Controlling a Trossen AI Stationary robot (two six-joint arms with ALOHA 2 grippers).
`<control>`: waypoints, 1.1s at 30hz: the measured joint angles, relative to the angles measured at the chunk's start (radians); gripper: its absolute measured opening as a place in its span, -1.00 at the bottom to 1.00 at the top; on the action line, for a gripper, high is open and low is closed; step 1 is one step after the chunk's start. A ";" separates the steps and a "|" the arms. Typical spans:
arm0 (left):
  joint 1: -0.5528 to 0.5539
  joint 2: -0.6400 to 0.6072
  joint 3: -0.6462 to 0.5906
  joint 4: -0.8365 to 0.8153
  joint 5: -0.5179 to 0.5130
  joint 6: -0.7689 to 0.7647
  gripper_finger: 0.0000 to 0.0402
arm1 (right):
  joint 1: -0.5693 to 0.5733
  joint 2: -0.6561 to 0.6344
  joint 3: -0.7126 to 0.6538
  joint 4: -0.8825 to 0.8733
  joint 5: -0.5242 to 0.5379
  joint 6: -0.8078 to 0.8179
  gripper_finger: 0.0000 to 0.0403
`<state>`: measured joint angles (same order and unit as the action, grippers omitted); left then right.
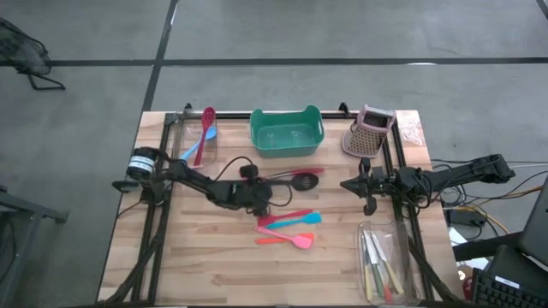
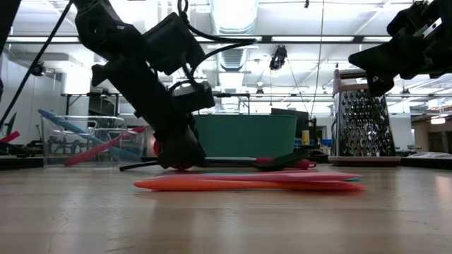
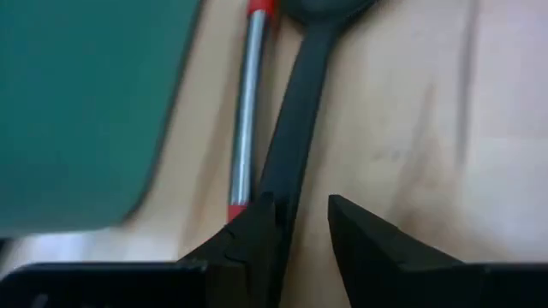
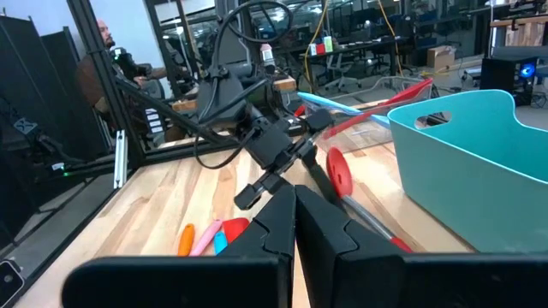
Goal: Pick & Place Kitchen Items
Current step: Put the black slotted spoon into the top transparent bin
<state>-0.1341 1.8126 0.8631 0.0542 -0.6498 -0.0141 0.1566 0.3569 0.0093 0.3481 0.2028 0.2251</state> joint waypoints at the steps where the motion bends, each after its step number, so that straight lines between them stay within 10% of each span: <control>1: -0.004 0.000 0.000 -0.005 -0.030 0.002 -0.42 | 0.000 0.000 0.000 0.000 0.000 0.000 -0.96; 33: 0.051 0.007 0.000 0.004 -0.001 0.137 -0.42 | 0.000 0.000 0.000 0.000 0.000 0.000 -0.96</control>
<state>-0.0828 1.8194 0.8627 0.0582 -0.6505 0.1227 0.1566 0.3569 0.0093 0.3478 0.2028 0.2253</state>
